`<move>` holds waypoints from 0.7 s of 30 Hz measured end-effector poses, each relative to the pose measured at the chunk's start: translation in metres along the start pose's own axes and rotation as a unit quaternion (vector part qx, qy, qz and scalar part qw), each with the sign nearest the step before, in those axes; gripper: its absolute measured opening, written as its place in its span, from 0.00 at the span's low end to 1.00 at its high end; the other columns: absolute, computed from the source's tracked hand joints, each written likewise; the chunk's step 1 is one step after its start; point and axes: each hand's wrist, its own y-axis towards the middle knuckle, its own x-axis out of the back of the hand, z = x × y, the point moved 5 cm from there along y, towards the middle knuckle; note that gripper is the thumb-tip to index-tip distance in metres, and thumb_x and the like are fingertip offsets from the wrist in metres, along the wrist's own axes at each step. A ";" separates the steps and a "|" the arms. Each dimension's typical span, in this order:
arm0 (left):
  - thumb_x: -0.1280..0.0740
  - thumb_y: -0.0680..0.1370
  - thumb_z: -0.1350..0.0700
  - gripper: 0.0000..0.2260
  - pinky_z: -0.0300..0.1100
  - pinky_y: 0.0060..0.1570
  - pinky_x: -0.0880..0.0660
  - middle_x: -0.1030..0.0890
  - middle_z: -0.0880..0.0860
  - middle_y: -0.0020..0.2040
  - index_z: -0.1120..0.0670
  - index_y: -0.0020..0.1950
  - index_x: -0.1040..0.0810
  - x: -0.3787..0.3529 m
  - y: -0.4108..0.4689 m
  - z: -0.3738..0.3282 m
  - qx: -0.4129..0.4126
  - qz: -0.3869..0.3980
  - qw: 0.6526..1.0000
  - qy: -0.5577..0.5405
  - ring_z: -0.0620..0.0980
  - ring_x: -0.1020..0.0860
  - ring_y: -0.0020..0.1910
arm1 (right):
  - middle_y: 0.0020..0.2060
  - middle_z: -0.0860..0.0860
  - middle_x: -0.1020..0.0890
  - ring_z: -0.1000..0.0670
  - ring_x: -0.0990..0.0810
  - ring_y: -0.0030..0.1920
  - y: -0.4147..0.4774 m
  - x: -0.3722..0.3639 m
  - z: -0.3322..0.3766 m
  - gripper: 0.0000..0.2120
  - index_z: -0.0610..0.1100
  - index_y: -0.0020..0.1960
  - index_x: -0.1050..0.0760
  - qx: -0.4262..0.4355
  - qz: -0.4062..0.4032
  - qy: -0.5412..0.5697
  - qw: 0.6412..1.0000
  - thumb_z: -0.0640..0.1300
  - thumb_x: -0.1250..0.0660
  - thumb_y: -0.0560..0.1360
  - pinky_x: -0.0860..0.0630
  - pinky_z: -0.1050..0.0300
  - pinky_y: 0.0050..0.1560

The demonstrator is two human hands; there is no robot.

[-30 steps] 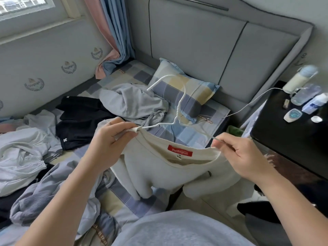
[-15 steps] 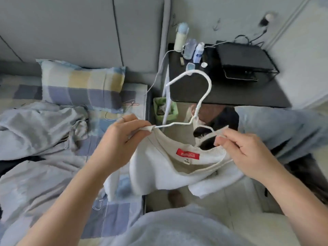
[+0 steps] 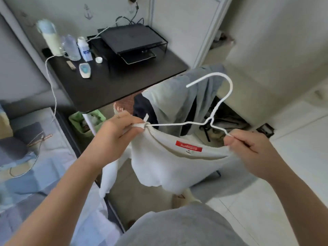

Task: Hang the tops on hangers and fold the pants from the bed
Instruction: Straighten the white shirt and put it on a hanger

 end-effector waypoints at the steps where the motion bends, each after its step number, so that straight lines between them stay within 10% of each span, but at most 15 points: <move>1: 0.34 0.81 0.55 0.06 0.29 0.49 0.32 0.24 0.38 0.46 0.49 0.55 0.19 -0.012 0.015 -0.006 -0.015 0.012 1.000 -0.003 0.44 0.23 0.49 | 0.26 0.52 0.34 0.58 0.36 0.27 -0.005 0.010 -0.007 0.17 0.49 0.33 0.35 -0.018 -0.014 -0.012 1.000 0.54 0.40 0.78 0.40 0.69 0.29; 17: 0.35 0.82 0.59 0.07 0.24 0.51 0.34 0.22 0.43 0.47 0.55 0.58 0.18 -0.263 0.276 -0.149 -0.133 0.158 0.978 -0.020 0.33 0.26 0.49 | 0.28 0.54 0.35 0.55 0.37 0.30 -0.071 0.190 -0.181 0.18 0.41 0.33 0.34 -0.240 -0.204 0.080 0.946 0.43 0.35 0.81 0.41 0.64 0.30; 21: 0.34 0.82 0.59 0.08 0.31 0.50 0.31 0.20 0.51 0.48 0.56 0.58 0.18 -0.295 0.329 -0.186 -0.176 0.184 0.967 0.005 0.45 0.24 0.49 | 0.28 0.53 0.35 0.55 0.37 0.31 -0.059 0.232 -0.218 0.18 0.42 0.33 0.33 -0.245 -0.235 0.087 0.937 0.41 0.36 0.81 0.41 0.63 0.30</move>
